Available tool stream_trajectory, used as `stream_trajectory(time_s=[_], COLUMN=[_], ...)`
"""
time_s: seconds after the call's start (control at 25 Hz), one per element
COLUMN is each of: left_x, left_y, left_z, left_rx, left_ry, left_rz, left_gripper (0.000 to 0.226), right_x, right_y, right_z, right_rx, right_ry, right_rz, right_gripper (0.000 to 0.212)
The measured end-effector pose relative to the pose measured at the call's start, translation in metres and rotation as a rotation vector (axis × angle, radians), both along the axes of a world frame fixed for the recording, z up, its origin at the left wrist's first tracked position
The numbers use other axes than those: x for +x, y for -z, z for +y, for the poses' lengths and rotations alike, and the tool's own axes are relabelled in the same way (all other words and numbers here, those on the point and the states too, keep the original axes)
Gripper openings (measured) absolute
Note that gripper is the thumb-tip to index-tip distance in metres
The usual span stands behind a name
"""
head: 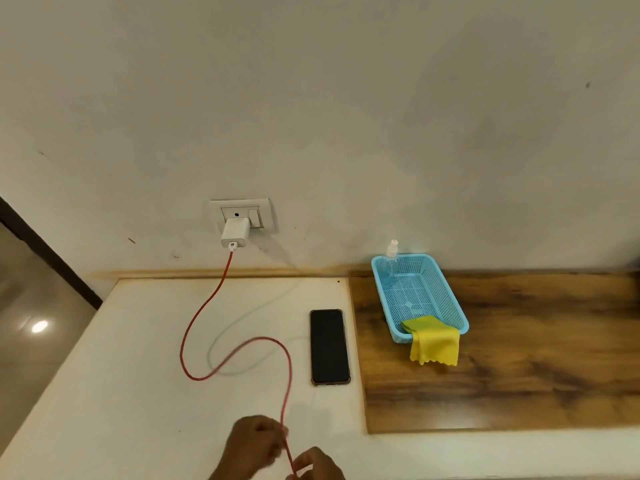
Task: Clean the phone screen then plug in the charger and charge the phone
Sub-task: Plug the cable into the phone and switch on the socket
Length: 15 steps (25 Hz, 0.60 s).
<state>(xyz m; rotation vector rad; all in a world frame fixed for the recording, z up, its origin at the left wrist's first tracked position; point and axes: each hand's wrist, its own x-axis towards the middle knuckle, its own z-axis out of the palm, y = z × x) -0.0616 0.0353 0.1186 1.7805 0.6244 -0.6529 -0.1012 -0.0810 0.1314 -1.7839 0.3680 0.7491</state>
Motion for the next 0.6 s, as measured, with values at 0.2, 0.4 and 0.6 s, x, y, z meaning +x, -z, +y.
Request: stream_trajectory(time_s=[0.2,0.4,0.6], left_x=[0.036,0.049,0.052], left_y=[-0.034,-0.050,-0.047], left_z=[0.054,0.086,0.097], left_rx=[-0.244,-0.288,-0.346], left_ry=[-0.545,-0.821,-0.961], left_rz=[-0.185,-0.285,-0.255], left_gripper=[0.012,0.019,0.004], right_x=[0.006,0.019,0.027], right_y=[-0.011,-0.018,-0.023], right_z=[-0.041,-0.101,-0.142], right_rx=[0.148,0.017,-0.047], right_ry=[-0.149,-0.130,-0.009], right_rz=[-0.069,-0.122,-0.142], right_gripper=[0.021,0.015,0.014])
